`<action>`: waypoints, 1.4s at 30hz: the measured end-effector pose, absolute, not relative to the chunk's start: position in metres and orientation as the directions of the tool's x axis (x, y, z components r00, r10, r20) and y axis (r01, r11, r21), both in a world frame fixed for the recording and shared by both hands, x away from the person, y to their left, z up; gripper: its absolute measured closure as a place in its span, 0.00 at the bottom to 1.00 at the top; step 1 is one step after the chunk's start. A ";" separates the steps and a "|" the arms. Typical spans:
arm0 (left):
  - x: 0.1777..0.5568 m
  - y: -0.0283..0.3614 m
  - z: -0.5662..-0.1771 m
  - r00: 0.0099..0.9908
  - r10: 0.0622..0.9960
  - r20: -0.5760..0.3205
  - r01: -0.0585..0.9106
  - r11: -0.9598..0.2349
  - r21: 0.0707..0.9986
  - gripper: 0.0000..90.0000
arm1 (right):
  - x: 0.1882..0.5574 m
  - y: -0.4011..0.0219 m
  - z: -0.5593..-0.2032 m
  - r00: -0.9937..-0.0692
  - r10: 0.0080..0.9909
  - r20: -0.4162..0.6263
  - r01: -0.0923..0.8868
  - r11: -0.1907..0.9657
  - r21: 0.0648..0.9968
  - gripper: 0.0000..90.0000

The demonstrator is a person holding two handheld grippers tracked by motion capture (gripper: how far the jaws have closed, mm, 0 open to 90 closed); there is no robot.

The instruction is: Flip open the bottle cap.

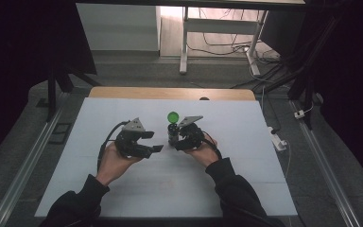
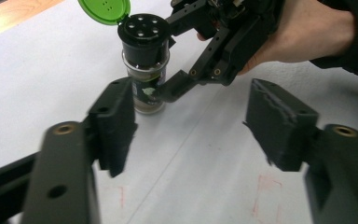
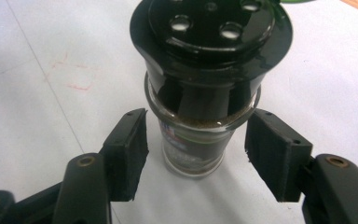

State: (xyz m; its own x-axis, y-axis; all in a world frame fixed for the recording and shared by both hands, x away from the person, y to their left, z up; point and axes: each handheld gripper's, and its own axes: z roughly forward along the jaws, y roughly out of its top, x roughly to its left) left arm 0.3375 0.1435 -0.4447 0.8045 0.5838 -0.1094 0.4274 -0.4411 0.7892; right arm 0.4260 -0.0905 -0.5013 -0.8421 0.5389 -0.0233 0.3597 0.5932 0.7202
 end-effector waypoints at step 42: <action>0.249 0.227 -0.462 0.705 0.684 -0.184 0.525 -0.331 0.784 0.00 | 0.349 -0.146 -0.470 -0.838 0.536 0.099 0.415 0.510 0.753 0.04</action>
State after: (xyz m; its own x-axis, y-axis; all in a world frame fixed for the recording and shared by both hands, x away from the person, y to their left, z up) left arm 0.2491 0.2268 -0.4622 0.7055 0.6844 -0.1840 0.5255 -0.3310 0.7838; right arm 0.3488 -0.1456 -0.4695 -0.8384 0.5360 0.0987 0.4149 0.5101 0.7534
